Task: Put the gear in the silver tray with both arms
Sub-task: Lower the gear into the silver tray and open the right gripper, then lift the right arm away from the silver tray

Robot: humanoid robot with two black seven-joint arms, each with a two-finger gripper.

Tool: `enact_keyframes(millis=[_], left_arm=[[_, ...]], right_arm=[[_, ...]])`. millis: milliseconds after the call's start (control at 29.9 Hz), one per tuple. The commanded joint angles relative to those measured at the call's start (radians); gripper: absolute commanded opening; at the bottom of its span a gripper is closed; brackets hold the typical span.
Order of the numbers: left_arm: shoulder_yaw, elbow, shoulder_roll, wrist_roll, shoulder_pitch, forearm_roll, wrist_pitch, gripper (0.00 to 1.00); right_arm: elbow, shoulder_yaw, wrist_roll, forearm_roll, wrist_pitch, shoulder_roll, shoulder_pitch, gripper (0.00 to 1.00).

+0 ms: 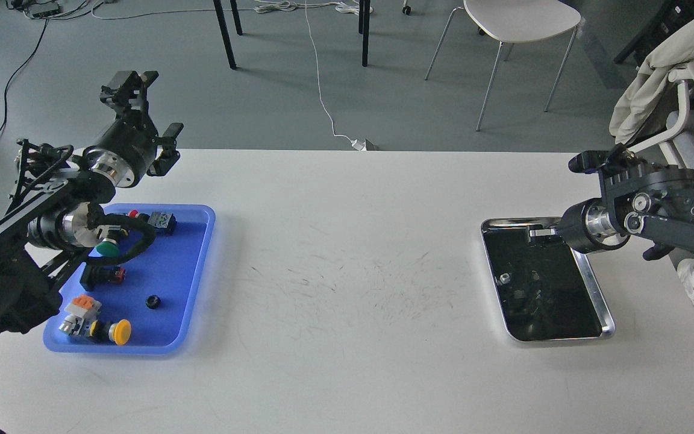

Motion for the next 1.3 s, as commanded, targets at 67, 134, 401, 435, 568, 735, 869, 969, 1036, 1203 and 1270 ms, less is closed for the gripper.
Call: enact_keyframes(millis=[67, 134, 401, 435, 568, 735, 869, 969, 1036, 1203, 1270], left_arm=[[0.000, 0.000, 0.000, 0.000, -0.001, 0.000, 0.001, 0.98], [0.000, 0.000, 0.000, 0.000, -0.001, 0.000, 0.001, 0.98], [0.000, 0.000, 0.001, 0.000, -0.002, 0.000, 0.001, 0.98], [0.000, 0.000, 0.001, 0.002, -0.002, 0.000, 0.001, 0.98], [0.000, 0.000, 0.004, 0.002, -0.002, 0.000, 0.003, 0.98], [0.002, 0.000, 0.009, 0.002, -0.002, 0.000, 0.003, 0.98], [0.002, 0.001, 0.007, 0.002, -0.004, 0.000, 0.003, 0.98], [0.003, 0.001, 0.007, 0.003, -0.005, 0.000, 0.005, 0.98], [0.002, 0.001, 0.007, 0.003, -0.007, 0.000, 0.005, 0.98], [0.002, 0.001, 0.011, 0.006, -0.015, 0.000, 0.005, 0.98], [0.002, 0.003, 0.014, 0.008, -0.015, 0.000, 0.005, 0.98]], right_arm=[[0.002, -0.001, 0.000, -0.001, 0.002, 0.018, -0.031, 0.04], [0.001, -0.004, 0.000, -0.004, 0.002, 0.016, -0.048, 0.04], [-0.001, 0.002, 0.000, -0.021, 0.000, 0.016, -0.057, 0.97], [0.002, 0.005, -0.002, -0.021, 0.000, 0.015, -0.055, 0.97], [0.016, 0.063, 0.000, -0.015, 0.001, -0.004, -0.042, 0.98], [0.066, 0.247, -0.002, -0.013, 0.012, -0.120, -0.037, 0.98], [0.080, 0.418, -0.002, -0.012, 0.012, -0.203, -0.035, 0.98], [0.076, 0.567, 0.001, 0.006, 0.008, -0.263, -0.057, 0.98], [0.064, 0.659, 0.001, 0.080, -0.002, -0.272, -0.087, 0.98], [-0.039, 0.827, 0.012, 0.399, -0.011, -0.268, -0.132, 0.98], [-0.117, 0.871, 0.044, 0.532, -0.023, -0.254, -0.160, 0.98]])
